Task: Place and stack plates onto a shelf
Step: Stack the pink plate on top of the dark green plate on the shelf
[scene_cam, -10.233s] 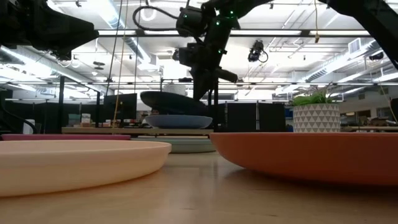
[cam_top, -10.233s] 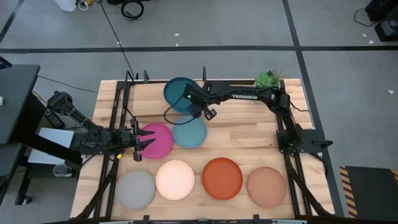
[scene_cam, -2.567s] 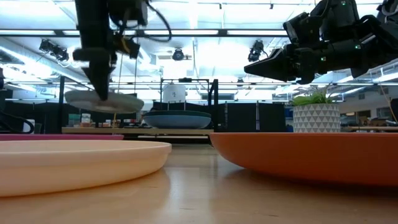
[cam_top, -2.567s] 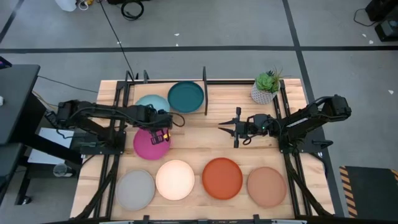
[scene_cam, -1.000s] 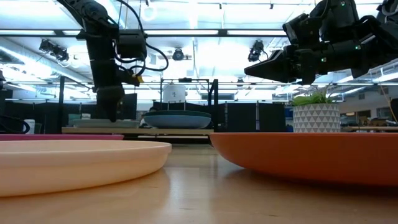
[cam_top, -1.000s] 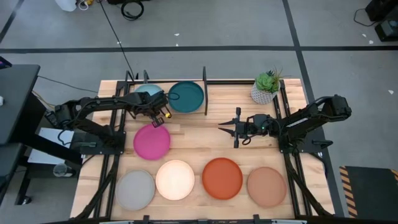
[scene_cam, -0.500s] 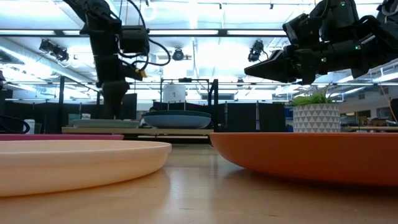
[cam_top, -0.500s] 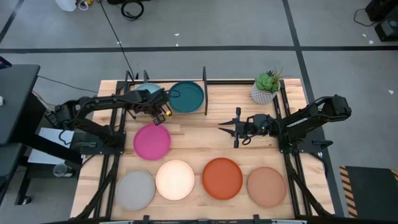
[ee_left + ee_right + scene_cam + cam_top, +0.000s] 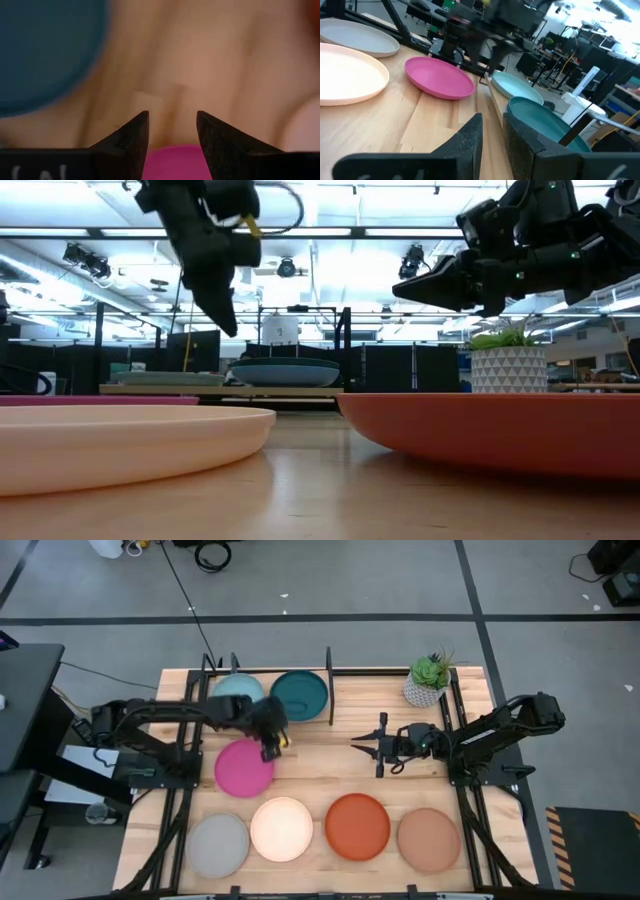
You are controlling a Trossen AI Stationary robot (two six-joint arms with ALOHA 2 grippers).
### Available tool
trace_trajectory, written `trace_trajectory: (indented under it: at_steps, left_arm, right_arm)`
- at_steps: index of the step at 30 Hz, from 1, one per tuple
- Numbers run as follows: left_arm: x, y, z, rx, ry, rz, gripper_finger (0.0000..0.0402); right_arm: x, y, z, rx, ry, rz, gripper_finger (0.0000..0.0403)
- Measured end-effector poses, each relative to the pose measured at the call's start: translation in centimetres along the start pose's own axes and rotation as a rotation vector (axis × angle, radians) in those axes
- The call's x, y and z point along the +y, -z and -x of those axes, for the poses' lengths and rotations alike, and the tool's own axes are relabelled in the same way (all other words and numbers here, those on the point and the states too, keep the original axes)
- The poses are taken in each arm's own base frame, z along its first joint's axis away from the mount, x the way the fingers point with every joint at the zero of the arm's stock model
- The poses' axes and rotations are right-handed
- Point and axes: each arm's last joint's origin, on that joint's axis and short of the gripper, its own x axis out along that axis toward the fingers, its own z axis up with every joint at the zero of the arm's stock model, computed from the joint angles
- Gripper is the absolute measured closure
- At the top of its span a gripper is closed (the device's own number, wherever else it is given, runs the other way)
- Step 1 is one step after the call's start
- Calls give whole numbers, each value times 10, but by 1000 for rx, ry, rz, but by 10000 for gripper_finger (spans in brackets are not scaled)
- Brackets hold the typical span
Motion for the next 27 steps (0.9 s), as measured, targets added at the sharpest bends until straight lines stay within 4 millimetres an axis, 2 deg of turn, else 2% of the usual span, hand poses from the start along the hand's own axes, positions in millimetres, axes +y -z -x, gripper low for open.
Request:
trace_trajectory:
  at_steps: [5, 10, 15, 20, 27]
  left_arm:
    - [-35, 3, 2, -11, 66, 59, 228]
    - [-59, 8, 2, 16, 106, 230, 228]
    - [-79, 16, -7, 92, 122, 364, 228]
    - [-85, 26, -30, 223, 36, 464, 228]
    - [-80, 37, -63, 363, -76, 514, 228]
  right_arm:
    - [-2, -3, 0, -31, 18, 26, 321]
    - [-7, -4, 0, -52, 40, 31, 321]
    - [-12, -1, -1, -43, 64, 38, 321]
    - [-17, 0, -1, -64, 40, 38, 321]
    - [-20, 0, -1, -108, -8, 41, 321]
